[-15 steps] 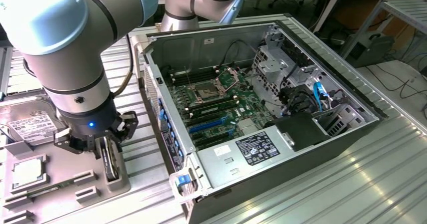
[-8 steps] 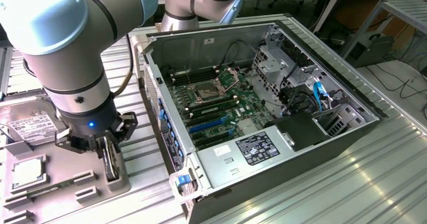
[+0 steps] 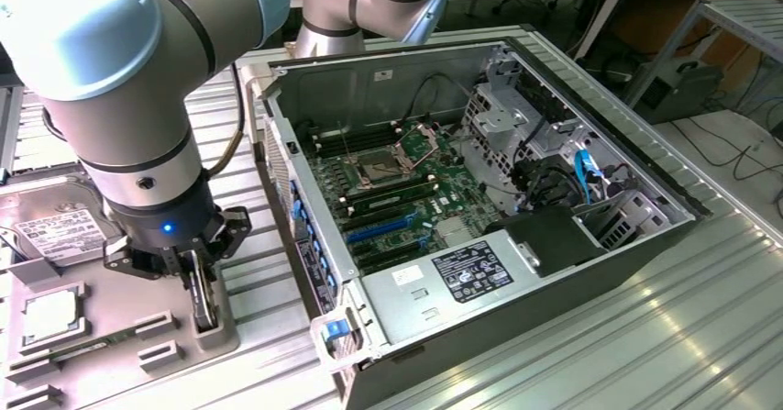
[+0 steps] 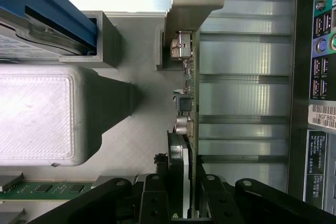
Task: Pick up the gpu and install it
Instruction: 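Pick up the gpu and move the gpu toward the slot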
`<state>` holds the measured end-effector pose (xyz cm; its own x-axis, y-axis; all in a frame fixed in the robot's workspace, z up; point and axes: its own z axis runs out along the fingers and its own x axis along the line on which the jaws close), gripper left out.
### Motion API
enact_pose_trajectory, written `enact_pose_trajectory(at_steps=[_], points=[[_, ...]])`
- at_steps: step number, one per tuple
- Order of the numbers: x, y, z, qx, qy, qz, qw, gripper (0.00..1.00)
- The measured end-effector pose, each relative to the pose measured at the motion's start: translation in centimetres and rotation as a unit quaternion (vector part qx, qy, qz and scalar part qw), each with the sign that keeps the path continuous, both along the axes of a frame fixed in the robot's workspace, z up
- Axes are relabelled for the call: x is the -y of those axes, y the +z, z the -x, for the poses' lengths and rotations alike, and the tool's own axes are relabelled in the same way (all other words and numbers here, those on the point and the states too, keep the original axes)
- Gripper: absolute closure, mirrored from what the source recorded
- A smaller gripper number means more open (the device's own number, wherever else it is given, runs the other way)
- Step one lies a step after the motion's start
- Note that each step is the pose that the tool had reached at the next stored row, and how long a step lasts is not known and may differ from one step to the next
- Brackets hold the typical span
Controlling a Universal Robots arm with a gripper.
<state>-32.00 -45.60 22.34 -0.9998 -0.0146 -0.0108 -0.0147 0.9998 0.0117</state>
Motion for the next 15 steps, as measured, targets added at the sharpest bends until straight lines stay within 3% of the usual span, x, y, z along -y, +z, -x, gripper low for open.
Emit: enact_pose_trajectory(at_steps=[12,15], points=[[0.00,0.04,0.00,0.0001,0.000,-0.0003,1.0000,0.72],[0.00,0.80,0.00,0.0000,0.000,-0.0002,1.0000,0.72]])
